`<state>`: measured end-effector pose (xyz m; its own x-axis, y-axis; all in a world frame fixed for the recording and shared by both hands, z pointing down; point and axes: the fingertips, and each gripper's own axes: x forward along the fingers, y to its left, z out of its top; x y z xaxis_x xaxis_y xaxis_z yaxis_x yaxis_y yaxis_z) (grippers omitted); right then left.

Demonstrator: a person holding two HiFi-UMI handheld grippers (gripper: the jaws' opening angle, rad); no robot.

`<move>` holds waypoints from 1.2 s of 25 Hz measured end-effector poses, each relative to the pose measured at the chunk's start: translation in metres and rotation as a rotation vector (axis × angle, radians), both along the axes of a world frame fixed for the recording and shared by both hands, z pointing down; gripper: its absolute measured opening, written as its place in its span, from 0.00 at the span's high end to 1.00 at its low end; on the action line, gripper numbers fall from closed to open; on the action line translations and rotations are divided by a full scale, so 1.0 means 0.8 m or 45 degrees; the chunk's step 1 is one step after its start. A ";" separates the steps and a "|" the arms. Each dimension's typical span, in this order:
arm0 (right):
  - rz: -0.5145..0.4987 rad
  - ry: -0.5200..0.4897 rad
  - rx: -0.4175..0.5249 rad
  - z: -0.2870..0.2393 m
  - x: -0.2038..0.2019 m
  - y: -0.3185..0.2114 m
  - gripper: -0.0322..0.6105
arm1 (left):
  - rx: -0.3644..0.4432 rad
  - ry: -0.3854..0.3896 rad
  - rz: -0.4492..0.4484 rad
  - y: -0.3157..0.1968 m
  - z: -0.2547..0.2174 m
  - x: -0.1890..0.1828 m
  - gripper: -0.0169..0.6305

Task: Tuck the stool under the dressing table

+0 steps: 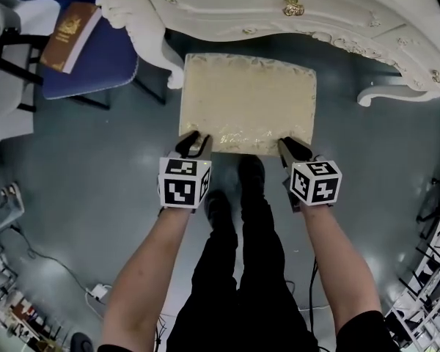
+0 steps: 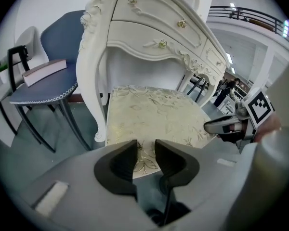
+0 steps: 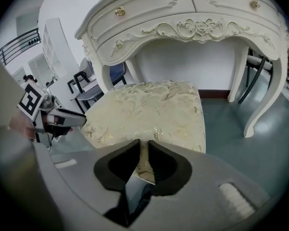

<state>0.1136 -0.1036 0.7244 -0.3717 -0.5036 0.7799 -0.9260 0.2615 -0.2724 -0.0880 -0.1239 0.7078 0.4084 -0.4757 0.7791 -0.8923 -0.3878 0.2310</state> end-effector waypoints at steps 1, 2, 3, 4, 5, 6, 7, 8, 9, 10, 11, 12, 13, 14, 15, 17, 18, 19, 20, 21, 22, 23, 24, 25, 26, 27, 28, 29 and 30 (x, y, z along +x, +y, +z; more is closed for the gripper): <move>-0.003 -0.002 0.003 -0.001 0.001 -0.009 0.85 | 0.003 -0.003 0.000 -0.008 -0.001 0.001 0.77; -0.008 -0.002 0.008 -0.002 0.002 -0.017 0.85 | 0.003 -0.003 0.001 -0.016 -0.002 0.002 0.77; -0.014 0.000 0.013 -0.003 0.002 -0.025 0.85 | 0.003 -0.004 0.001 -0.022 -0.002 0.002 0.77; -0.024 0.000 0.017 -0.003 0.002 -0.032 0.85 | 0.001 -0.006 -0.003 -0.028 -0.002 0.002 0.77; -0.035 0.003 0.022 -0.003 0.001 -0.038 0.85 | 0.000 -0.009 -0.008 -0.032 -0.002 0.001 0.77; -0.045 0.007 0.028 -0.004 0.001 -0.044 0.85 | 0.000 -0.011 -0.015 -0.036 -0.003 0.001 0.77; -0.051 0.015 0.035 -0.004 0.001 -0.050 0.85 | 0.002 -0.009 -0.021 -0.041 -0.003 0.001 0.77; -0.054 0.023 0.042 -0.005 0.002 -0.057 0.85 | 0.005 -0.004 -0.028 -0.046 -0.004 0.002 0.77; -0.057 0.030 0.045 -0.005 0.002 -0.064 0.85 | 0.008 -0.001 -0.036 -0.053 -0.004 0.002 0.77; -0.062 0.030 0.043 -0.005 0.002 -0.070 0.85 | 0.011 -0.006 -0.043 -0.058 -0.003 0.002 0.77; -0.071 0.022 0.036 -0.006 0.001 -0.075 0.85 | 0.017 -0.019 -0.049 -0.064 -0.003 0.001 0.77; -0.085 0.003 0.028 -0.006 -0.003 -0.078 0.85 | 0.028 -0.039 -0.057 -0.070 -0.003 -0.001 0.77; -0.100 -0.019 0.022 -0.007 -0.008 -0.080 0.85 | 0.042 -0.060 -0.065 -0.076 -0.004 -0.005 0.77; -0.115 -0.038 0.017 -0.007 -0.012 -0.082 0.85 | 0.057 -0.077 -0.075 -0.083 -0.005 -0.009 0.77; -0.126 -0.048 0.012 -0.008 -0.017 -0.085 0.85 | 0.068 -0.087 -0.084 -0.090 -0.006 -0.013 0.78; -0.131 -0.048 0.007 -0.008 -0.023 -0.090 0.85 | 0.076 -0.100 -0.092 -0.101 -0.007 -0.017 0.80; -0.131 -0.039 0.012 -0.008 -0.025 -0.092 0.85 | 0.075 -0.105 -0.091 -0.105 -0.008 -0.018 0.80; -0.131 -0.025 0.025 -0.009 -0.027 -0.092 0.86 | 0.075 -0.107 -0.087 -0.109 -0.008 -0.020 0.80; -0.131 -0.007 0.042 -0.009 -0.029 -0.093 0.86 | 0.076 -0.106 -0.084 -0.112 -0.008 -0.021 0.80; -0.128 0.014 0.060 -0.010 -0.031 -0.094 0.86 | 0.079 -0.104 -0.082 -0.114 -0.008 -0.022 0.80; -0.122 0.038 0.076 -0.010 -0.032 -0.094 0.86 | 0.083 -0.103 -0.082 -0.115 -0.008 -0.023 0.80; -0.115 0.061 0.087 -0.010 -0.032 -0.095 0.86 | 0.090 -0.102 -0.084 -0.116 -0.008 -0.023 0.80; -0.109 0.081 0.095 -0.010 -0.032 -0.096 0.86 | 0.099 -0.101 -0.089 -0.116 -0.008 -0.023 0.80; -0.104 0.094 0.099 -0.009 -0.032 -0.097 0.86 | 0.109 -0.100 -0.096 -0.117 -0.008 -0.023 0.80; -0.101 0.100 0.099 -0.009 -0.032 -0.097 0.86 | 0.116 -0.099 -0.103 -0.117 -0.008 -0.023 0.80; -0.096 0.102 0.093 -0.009 -0.032 -0.098 0.86 | 0.118 -0.099 -0.108 -0.117 -0.008 -0.023 0.80; -0.090 0.103 0.083 -0.008 -0.032 -0.098 0.86 | 0.116 -0.098 -0.111 -0.117 -0.008 -0.023 0.80; -0.085 0.105 0.074 -0.008 -0.032 -0.098 0.86 | 0.113 -0.097 -0.112 -0.117 -0.008 -0.023 0.80; -0.080 0.108 0.068 -0.008 -0.033 -0.099 0.86 | 0.112 -0.098 -0.110 -0.117 -0.008 -0.024 0.80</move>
<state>0.0874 -0.1824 0.7177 -0.3375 -0.5233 0.7824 -0.9265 0.3317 -0.1778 -0.1069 -0.2178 0.7015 0.3038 -0.5745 0.7600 -0.9370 -0.3246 0.1292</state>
